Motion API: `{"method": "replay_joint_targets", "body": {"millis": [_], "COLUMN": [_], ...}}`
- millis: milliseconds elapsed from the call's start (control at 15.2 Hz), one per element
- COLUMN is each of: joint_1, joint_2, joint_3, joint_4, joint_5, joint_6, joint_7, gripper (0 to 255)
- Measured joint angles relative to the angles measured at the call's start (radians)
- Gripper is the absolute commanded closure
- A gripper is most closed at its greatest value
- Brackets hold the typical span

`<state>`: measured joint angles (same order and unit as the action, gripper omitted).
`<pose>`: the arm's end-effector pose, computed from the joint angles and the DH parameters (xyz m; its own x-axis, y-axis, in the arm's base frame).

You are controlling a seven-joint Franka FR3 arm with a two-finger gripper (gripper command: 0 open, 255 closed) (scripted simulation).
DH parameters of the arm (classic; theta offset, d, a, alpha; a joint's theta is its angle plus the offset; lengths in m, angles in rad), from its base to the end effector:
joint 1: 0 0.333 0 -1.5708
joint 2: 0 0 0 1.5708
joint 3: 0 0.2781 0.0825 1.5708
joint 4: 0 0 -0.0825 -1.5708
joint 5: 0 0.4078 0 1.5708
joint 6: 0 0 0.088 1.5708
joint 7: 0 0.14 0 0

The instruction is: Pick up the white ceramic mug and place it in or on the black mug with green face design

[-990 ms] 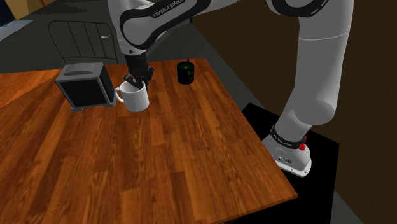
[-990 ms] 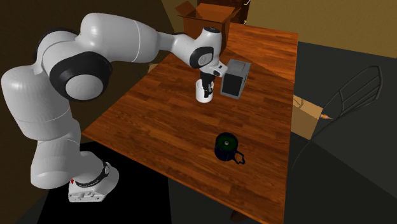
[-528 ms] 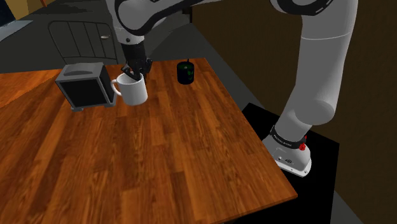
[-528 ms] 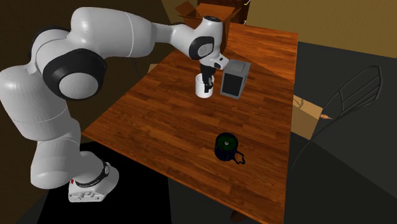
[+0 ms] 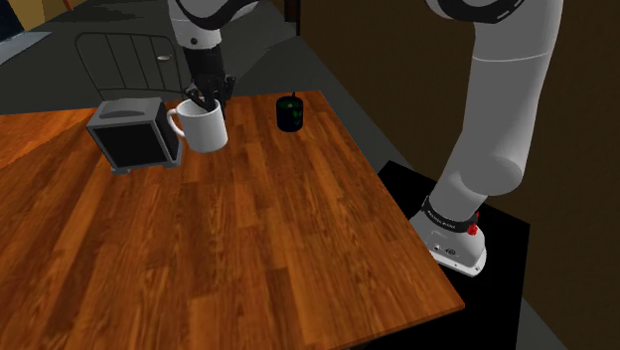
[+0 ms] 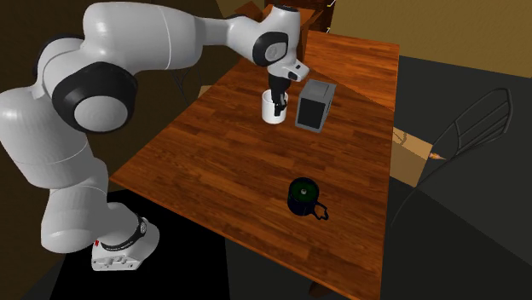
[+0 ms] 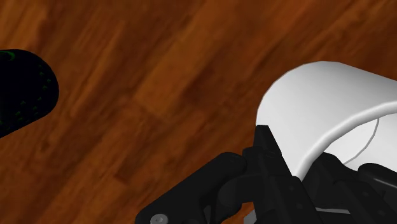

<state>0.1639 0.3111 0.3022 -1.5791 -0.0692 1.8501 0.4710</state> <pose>0.5978 0.2765 0.3874 0.9994 0.0028 -0.0343 0.0024 -0.9999 -0.0109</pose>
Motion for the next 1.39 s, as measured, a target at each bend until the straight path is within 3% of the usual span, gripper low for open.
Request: {"method": "replay_joint_targets", "body": {"millis": [594,1386], "joint_1": [0.003,-0.164], "joint_2": [-0.011,-0.124], "joint_3": [0.003,-0.084], "joint_4": [0.105,-0.014], "joint_5": [0.004,0.046], "joint_6": [-0.116,-0.107], "joint_7": [-0.002,-0.251], "gripper": [255,255]}}
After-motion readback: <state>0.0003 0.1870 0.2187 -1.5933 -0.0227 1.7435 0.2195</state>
